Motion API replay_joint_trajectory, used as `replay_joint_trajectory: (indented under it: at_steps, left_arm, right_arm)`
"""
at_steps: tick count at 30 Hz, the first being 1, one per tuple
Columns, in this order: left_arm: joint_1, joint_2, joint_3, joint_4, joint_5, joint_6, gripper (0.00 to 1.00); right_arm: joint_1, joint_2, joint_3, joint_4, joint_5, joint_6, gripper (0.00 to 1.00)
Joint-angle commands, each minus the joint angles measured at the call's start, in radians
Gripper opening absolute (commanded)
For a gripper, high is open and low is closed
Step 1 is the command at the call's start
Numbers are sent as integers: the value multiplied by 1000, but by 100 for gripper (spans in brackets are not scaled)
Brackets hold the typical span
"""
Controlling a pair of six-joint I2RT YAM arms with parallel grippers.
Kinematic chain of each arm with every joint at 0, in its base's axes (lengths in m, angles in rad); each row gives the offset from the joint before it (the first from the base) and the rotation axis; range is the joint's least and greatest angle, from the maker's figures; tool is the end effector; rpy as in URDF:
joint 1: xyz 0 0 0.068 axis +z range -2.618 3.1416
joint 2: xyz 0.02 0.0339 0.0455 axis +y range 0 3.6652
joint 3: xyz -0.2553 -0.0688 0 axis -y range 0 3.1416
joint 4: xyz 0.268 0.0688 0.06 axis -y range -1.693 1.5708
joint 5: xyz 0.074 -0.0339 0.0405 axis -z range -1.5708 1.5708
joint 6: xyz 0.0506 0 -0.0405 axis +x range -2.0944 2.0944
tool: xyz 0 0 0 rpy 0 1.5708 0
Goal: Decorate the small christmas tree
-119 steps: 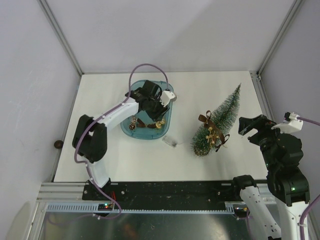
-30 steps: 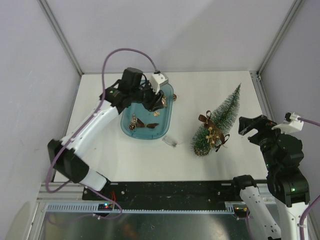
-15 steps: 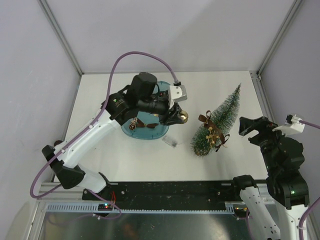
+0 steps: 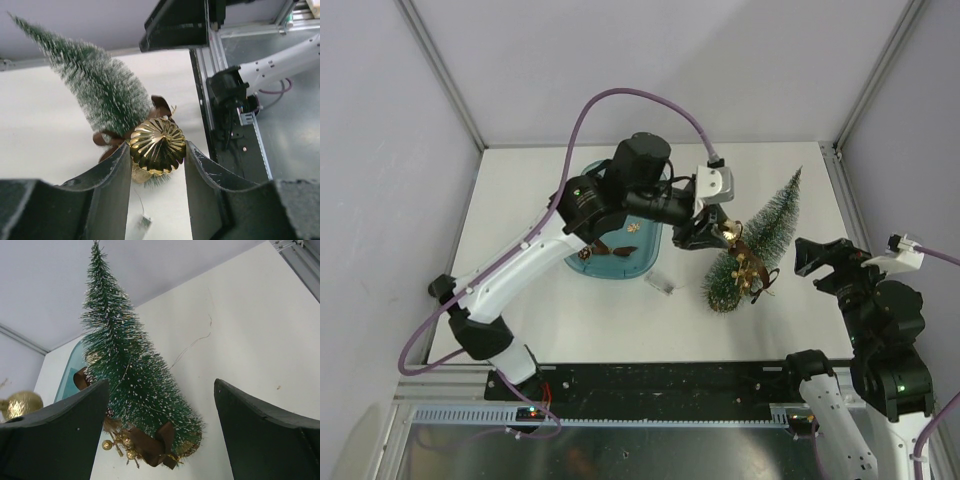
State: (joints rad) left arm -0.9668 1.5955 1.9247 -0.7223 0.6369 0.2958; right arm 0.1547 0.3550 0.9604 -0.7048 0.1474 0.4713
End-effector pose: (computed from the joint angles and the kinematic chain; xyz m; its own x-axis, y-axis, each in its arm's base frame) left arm 0.1834 -0.3187 0.4682 0.0757 0.3029 -0.9500 0.9948 -0.0877 0.0514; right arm 0.0903 0.0066 0.3918 -0.0910 0.4404 -0.8932 0.0374 0.8978 0.4388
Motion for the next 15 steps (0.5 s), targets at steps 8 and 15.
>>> replay_joint_trajectory:
  at_steps: [8, 15]
  left_arm:
    - [-61, 192, 324, 6, 45, -45, 30]
    - [-109, 238, 376, 7, 75, -46, 31]
  right_arm:
    - [-2, -55, -41, 63, -24, 6, 90]
    - [-1, -93, -42, 74, -38, -15, 91]
